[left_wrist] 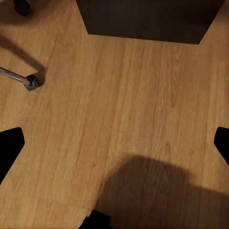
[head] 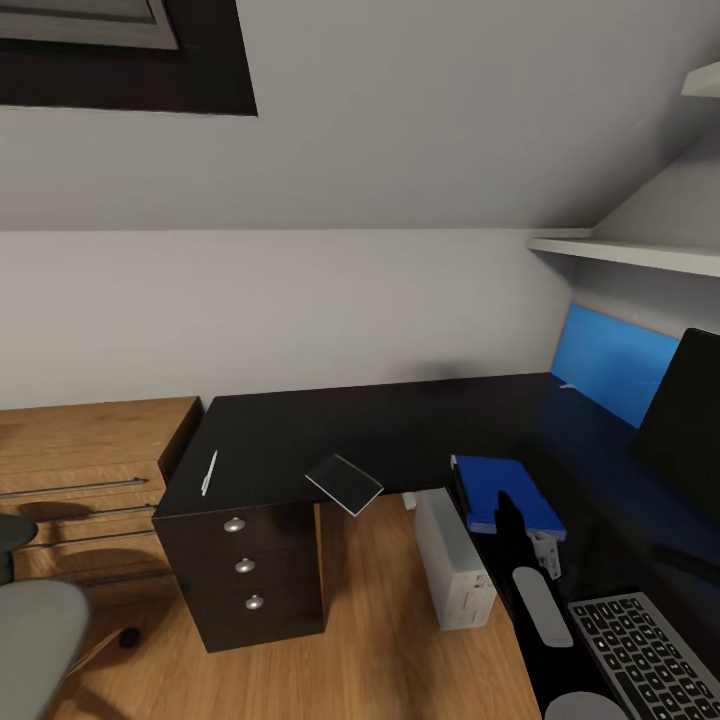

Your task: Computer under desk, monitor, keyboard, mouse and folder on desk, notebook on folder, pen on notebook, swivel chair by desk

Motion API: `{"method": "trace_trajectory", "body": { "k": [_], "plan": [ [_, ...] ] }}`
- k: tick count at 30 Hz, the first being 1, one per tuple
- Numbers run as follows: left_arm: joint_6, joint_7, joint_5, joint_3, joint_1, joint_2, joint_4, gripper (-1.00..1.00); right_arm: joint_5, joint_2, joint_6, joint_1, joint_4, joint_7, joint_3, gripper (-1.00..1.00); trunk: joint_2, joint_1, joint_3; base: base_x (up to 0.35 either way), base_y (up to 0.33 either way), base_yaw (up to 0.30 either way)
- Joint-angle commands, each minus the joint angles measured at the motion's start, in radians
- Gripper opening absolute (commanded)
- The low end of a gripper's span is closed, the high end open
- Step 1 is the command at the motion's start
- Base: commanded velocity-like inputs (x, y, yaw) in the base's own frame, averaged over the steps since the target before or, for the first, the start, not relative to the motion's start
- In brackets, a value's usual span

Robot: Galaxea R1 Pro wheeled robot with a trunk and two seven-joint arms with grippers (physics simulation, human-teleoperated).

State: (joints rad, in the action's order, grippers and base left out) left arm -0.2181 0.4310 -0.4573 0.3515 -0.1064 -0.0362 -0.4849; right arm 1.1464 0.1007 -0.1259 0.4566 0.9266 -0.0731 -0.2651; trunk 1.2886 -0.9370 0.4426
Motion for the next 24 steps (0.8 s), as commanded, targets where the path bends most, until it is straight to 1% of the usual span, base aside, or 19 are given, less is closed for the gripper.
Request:
{"method": "trace_trajectory", "body": {
  "k": [1, 5, 11, 20, 24],
  "plan": [
    [-0.006, 0.006, -0.011, 0.008, -0.001, 0.001, 0.0, 1.0, 0.01, 0.001, -0.003, 0.001, 0.001, -0.002, 0.0, 1.0, 0.001, 0.0, 0.001, 0.0, 0.0, 0.0],
    [-0.006, 0.005, -0.011, 0.009, -0.001, 0.001, 0.0, 1.0, 0.01, 0.001, -0.003, 0.001, 0.001, -0.002, 0.0, 1.0, 0.001, 0.0, 0.001, 0.0, -0.017, 0.0],
    [-0.007, 0.003, -0.01, 0.009, -0.001, 0.0, 0.001, 1.0, 0.01, 0.001, -0.003, 0.001, 0.002, -0.002, 0.0, 1.0, 0.001, 0.0, 0.001, 0.0, -0.119, 0.0],
    [-0.006, 0.003, -0.009, 0.009, -0.001, 0.0, 0.002, 1.0, 0.01, 0.001, -0.005, 0.001, 0.002, -0.002, -0.002, 1.0, 0.001, 0.0, 0.001, 0.0, -0.011, 0.0],
    [-0.006, 0.003, -0.009, 0.009, -0.001, 0.0, 0.002, 1.0, 0.01, 0.0, -0.008, 0.001, 0.003, -0.002, -0.024, 1.0, 0.001, 0.0, 0.001, 0.0, 0.0, 0.0]
  ]
}}
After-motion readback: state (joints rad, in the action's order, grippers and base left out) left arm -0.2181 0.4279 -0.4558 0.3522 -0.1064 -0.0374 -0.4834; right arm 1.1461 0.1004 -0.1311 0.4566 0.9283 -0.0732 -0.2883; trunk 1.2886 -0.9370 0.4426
